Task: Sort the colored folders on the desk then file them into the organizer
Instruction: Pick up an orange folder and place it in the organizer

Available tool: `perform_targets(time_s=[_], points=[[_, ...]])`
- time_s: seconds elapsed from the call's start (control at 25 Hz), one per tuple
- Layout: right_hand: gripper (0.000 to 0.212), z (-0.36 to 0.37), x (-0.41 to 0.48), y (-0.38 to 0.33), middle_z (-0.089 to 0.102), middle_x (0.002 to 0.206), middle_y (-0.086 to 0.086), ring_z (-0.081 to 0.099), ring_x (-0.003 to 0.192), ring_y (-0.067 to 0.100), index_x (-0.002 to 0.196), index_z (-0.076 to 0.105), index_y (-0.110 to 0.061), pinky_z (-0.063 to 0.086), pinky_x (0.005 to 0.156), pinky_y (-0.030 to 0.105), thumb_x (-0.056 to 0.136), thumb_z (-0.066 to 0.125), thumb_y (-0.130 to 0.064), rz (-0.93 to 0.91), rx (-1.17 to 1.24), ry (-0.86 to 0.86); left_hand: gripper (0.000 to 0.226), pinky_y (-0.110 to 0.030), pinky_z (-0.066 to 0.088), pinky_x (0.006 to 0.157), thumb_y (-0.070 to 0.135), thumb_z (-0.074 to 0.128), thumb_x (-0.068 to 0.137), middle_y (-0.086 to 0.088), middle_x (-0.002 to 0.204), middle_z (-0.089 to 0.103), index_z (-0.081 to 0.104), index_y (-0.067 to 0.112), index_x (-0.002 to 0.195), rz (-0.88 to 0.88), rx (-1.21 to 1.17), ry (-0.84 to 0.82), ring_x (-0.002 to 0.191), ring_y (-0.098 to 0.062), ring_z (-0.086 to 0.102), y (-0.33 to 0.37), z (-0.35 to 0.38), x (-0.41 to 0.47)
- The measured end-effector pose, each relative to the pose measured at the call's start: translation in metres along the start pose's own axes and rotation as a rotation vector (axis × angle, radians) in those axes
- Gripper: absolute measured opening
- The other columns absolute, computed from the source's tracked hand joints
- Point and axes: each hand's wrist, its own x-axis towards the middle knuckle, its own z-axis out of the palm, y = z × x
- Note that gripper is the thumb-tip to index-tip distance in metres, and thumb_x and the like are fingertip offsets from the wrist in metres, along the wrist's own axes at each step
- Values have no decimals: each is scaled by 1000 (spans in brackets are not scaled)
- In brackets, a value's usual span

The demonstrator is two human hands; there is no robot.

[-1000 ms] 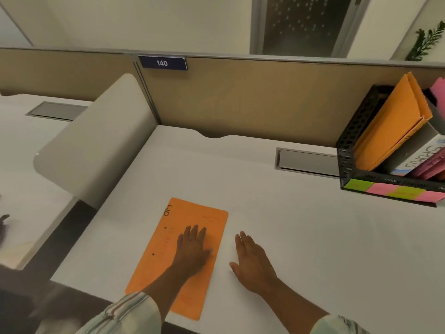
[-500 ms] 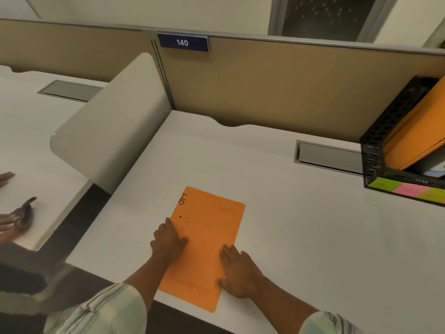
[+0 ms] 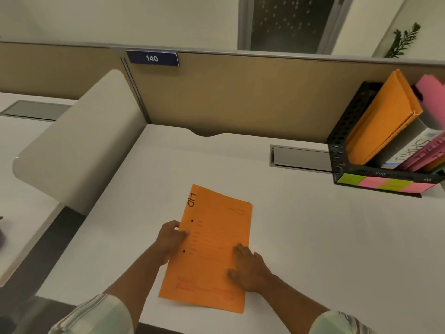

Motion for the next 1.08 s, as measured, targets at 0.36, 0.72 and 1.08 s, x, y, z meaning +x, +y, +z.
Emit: perform_targets(time_s=[0.36,0.72,1.08], points=[[65,-74,-33,51,29,159,3,46,136,28,151,26,-18,43,109,50,100,38,-58,81,246,353,20,-41,67,70,19,58,107,-2,107,82,73,24,118,256,-238,-196,91,-25,81,88,102,-59],[75,-192,-87,75,40,150,-17,44,135,10,153,25,-32,47,108,43,92,47,-70,45,626,703,20,-26,65,72,13,65,103,17,97,78,69,32,109,689,-76,-123,90,-4,76,158,217,-114],[95,-312,-166,117,61,114,4,66,83,9,158,-10,-41,62,75,31,99,62,-28,-88,407,1129,36,3,48,75,16,70,101,29,104,70,66,21,137,1025,50,-39,90,21,65,241,316,-148]])
